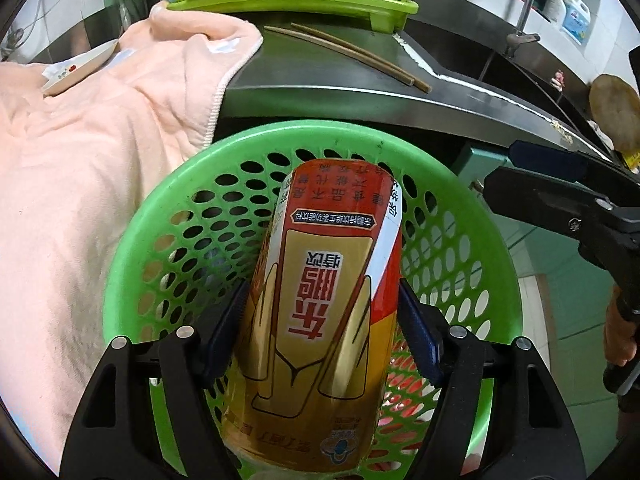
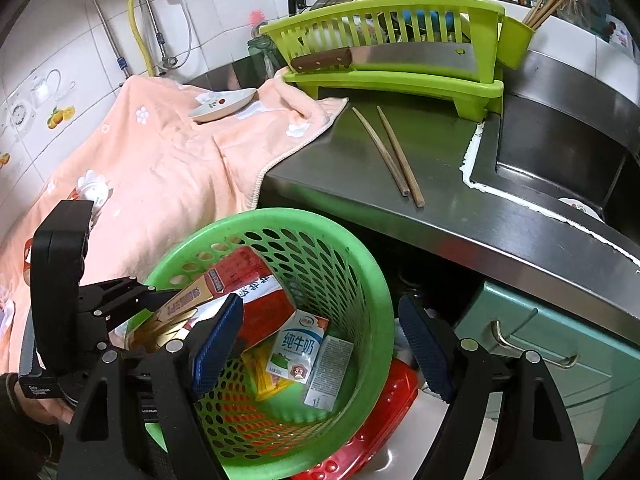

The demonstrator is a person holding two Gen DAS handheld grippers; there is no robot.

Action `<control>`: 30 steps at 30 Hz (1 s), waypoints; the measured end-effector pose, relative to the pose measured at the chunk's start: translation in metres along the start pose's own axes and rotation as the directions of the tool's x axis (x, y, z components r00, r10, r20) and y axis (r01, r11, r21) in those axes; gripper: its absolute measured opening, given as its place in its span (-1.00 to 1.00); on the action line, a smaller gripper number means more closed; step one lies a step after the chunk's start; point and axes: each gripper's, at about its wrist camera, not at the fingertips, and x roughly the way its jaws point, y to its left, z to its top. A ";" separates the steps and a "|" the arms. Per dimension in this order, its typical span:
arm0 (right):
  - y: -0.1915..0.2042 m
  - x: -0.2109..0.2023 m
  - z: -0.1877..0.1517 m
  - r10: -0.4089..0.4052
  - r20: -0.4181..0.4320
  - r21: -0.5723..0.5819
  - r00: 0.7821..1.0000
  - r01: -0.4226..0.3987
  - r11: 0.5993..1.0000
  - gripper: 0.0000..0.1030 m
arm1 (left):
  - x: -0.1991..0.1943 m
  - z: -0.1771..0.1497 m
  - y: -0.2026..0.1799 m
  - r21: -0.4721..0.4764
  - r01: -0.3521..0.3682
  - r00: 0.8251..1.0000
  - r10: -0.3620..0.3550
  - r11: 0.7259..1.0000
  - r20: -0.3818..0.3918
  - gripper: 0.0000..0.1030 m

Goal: Collect trash
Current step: 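Carry the gold bottle into the green basket and open the left tool, then move both tools back over the towel toward the remaining trash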

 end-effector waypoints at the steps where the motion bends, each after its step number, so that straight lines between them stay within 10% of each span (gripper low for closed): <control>1: -0.001 0.000 0.000 0.001 0.000 0.002 1.000 -0.001 1.000 0.49 | 0.003 0.000 0.000 -0.003 0.003 1.000 -0.003 1.000 -0.008 0.35; 30: 0.005 0.003 -0.005 0.016 -0.010 -0.004 1.000 -0.016 1.000 0.49 | 0.043 0.003 -0.012 -0.040 -0.003 0.993 -0.002 0.999 -0.119 0.42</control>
